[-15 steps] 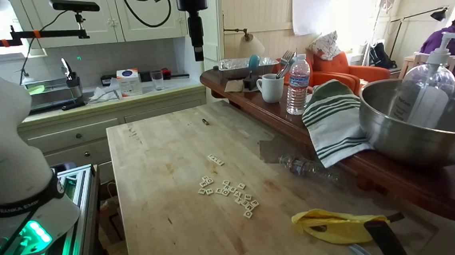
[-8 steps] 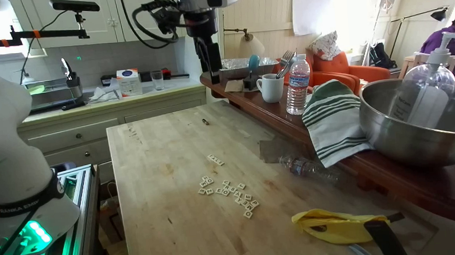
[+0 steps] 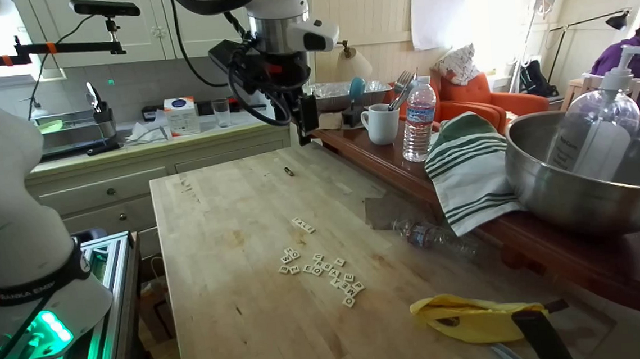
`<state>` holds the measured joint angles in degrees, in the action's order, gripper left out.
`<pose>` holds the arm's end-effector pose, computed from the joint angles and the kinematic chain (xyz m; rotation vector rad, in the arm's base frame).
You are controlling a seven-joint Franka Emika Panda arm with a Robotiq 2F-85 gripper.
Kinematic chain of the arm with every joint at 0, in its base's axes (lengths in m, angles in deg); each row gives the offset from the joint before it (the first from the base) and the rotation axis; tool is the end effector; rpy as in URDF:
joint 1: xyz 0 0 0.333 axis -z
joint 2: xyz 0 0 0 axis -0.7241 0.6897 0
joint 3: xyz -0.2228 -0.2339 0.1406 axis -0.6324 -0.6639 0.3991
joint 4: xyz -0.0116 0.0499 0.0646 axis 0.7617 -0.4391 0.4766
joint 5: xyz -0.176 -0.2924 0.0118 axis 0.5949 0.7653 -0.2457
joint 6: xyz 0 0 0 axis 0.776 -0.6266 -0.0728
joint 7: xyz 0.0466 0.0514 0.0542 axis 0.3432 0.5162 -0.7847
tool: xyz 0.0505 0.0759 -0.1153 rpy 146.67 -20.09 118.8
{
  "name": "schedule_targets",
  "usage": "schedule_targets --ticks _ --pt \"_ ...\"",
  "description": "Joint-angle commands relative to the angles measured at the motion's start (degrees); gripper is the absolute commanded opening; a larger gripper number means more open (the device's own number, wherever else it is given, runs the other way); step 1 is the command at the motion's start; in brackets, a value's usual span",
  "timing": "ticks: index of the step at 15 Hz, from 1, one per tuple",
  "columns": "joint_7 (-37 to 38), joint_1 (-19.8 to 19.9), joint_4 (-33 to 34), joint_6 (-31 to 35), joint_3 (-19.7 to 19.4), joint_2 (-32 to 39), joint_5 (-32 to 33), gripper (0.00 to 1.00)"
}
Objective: Move the objects on the table
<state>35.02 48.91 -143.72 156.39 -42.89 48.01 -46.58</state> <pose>0.3940 -0.0853 0.4914 -2.9020 -0.2185 -0.2259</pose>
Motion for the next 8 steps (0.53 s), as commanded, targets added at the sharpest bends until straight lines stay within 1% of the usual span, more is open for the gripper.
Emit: schedule_targets --ticks 1,4,5,6,8 --pt "0.08 -0.07 0.22 -0.15 0.06 0.0 0.04 1.0" --pt "0.12 -0.12 0.36 -0.15 0.24 -0.04 0.06 1.0" --pt "0.22 0.05 -0.3 0.64 0.86 -0.11 1.92 1.0" --pt "0.89 0.37 -0.36 2.78 1.45 1.67 4.13 1.0" --pt "1.97 1.12 -1.65 9.63 2.14 4.16 8.69 1.0"
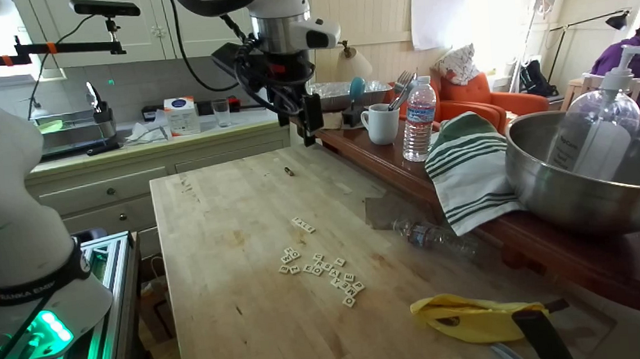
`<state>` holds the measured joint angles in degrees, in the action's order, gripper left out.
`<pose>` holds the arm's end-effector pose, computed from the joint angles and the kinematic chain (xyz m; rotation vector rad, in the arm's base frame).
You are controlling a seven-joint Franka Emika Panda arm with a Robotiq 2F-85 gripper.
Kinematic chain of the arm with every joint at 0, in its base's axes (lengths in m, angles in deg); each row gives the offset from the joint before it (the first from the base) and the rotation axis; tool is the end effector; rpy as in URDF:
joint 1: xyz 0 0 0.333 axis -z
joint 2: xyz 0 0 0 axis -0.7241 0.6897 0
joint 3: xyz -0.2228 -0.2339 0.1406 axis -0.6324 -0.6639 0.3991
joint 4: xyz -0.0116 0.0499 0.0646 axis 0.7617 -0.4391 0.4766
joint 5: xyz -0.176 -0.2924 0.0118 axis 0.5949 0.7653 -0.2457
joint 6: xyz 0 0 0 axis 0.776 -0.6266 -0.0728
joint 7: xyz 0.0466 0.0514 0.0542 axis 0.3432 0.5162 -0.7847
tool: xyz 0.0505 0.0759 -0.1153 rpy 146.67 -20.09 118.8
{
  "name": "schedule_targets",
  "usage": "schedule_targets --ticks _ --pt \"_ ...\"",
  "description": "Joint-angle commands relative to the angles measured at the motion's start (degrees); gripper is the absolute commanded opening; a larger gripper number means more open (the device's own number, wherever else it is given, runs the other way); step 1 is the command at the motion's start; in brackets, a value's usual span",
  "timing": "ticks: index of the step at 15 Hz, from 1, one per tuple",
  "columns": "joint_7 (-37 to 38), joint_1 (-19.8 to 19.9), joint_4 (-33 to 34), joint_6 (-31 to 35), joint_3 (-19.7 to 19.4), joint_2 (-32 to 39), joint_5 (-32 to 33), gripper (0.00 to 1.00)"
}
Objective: Move the objects on the table
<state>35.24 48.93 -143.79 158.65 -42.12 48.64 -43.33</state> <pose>0.4001 -0.0867 0.4894 -2.9613 -0.2670 -0.2382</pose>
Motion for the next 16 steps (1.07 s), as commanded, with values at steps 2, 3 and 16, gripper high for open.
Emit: schedule_targets --ticks 2,3,16 --pt "3.34 1.58 -2.84 11.84 1.53 6.21 9.18 0.75" --pt "3.6 1.7 -3.14 13.4 1.45 7.6 10.53 0.74" --pt "-6.9 5.29 -2.99 24.98 1.53 25.83 12.39 0.0"
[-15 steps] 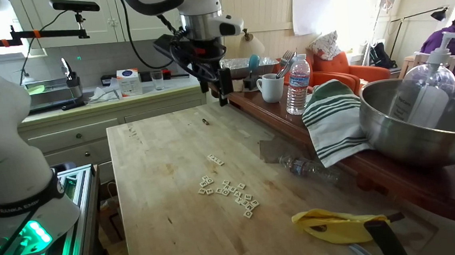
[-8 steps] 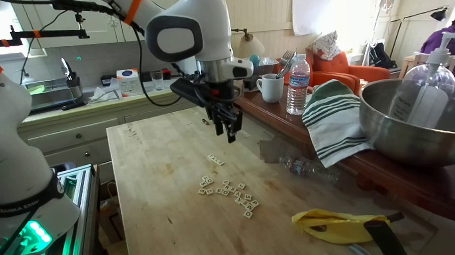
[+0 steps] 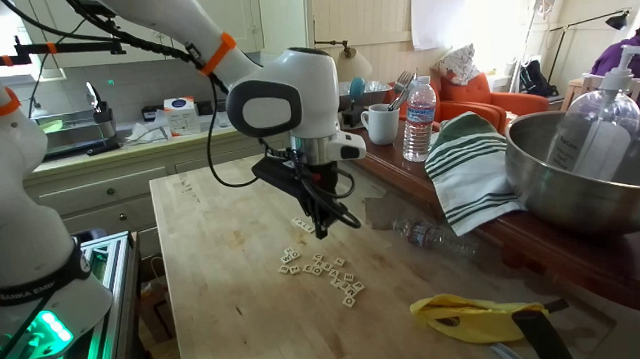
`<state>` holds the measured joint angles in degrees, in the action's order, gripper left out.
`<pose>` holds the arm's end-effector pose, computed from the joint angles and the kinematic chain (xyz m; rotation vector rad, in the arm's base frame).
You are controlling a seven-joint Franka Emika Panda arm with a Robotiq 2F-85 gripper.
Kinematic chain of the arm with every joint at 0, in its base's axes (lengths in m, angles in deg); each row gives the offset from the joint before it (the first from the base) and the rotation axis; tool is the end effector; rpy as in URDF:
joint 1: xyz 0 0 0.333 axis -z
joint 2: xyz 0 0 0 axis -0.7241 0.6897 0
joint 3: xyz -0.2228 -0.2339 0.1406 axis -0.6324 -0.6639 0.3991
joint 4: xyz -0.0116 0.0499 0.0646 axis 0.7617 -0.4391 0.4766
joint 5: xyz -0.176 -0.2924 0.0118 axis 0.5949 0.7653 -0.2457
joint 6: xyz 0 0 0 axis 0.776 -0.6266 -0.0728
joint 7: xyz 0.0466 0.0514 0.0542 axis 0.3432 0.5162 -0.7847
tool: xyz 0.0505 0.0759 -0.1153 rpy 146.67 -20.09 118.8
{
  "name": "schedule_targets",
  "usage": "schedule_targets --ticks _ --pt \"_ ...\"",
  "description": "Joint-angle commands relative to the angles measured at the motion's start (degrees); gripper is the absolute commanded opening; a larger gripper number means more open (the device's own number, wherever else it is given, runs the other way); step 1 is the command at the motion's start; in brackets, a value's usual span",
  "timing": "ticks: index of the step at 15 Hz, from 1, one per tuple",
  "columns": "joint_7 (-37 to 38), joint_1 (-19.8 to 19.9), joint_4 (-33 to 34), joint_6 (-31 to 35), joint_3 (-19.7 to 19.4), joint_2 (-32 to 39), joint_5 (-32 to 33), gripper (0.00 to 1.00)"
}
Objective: Move the objects on the table
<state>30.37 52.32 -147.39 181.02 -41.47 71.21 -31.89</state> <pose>0.4571 -0.1322 0.3269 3.0560 0.4886 0.0298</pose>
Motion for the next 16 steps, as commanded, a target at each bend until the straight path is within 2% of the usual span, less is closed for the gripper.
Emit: schedule_targets --ticks 1,8,16 --pt "-2.3 2.28 0.62 3.63 0.96 4.17 1.1 0.0" --pt "-5.01 5.55 1.18 9.34 2.95 8.75 -1.92 0.0" --pt "-5.63 8.62 3.05 9.99 6.18 11.52 -5.41 0.0"
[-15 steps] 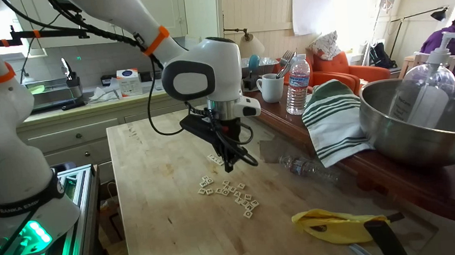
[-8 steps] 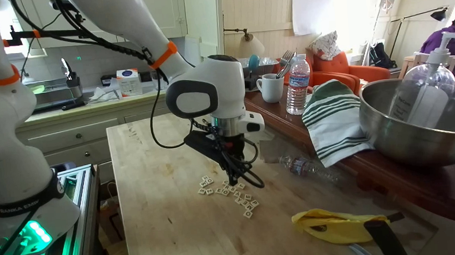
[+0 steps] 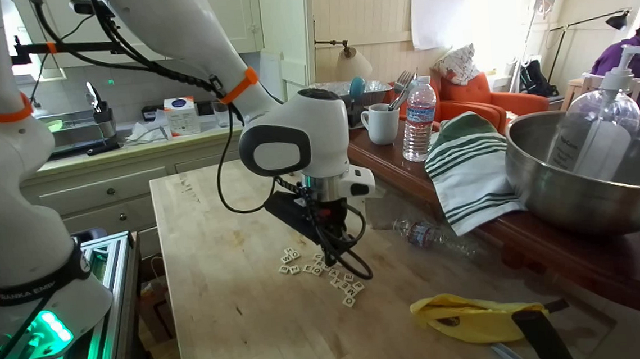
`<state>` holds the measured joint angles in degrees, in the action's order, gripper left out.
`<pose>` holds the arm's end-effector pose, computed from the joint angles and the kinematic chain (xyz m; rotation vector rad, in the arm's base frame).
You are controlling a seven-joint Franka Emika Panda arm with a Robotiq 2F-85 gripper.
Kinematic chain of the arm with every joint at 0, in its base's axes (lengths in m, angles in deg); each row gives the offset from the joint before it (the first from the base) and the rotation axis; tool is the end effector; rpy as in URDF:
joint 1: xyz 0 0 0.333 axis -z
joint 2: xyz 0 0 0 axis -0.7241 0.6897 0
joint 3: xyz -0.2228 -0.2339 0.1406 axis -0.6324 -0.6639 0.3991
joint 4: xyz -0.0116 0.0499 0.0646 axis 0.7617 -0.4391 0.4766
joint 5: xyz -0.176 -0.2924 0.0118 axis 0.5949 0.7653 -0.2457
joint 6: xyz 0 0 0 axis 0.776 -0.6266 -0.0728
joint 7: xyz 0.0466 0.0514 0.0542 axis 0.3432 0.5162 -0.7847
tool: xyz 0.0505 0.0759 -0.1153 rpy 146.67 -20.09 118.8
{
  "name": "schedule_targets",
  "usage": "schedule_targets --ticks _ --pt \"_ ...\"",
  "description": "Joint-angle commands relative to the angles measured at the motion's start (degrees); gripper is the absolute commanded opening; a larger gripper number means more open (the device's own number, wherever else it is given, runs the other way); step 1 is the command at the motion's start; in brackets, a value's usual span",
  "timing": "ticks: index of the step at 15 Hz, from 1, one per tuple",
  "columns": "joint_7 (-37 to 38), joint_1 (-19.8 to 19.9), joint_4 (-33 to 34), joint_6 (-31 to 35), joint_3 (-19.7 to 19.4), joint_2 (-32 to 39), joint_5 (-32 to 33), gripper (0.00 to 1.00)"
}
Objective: Move the objects on the table
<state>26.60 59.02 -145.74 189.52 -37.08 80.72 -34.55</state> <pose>0.4763 -0.1586 0.2696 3.0664 0.4752 0.0536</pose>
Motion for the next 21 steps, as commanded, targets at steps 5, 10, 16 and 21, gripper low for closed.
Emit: schedule_targets --ticks 5,10,16,21 --pt "-3.31 3.26 2.07 1.22 3.33 2.74 -6.06 0.0" --pt "-4.16 3.39 1.92 0.46 3.25 3.04 -5.01 0.0" --pt "-3.98 3.39 1.61 2.76 3.86 3.47 -6.8 0.0" --pt "-3.16 3.44 1.87 5.39 5.06 4.55 -8.73 0.0"
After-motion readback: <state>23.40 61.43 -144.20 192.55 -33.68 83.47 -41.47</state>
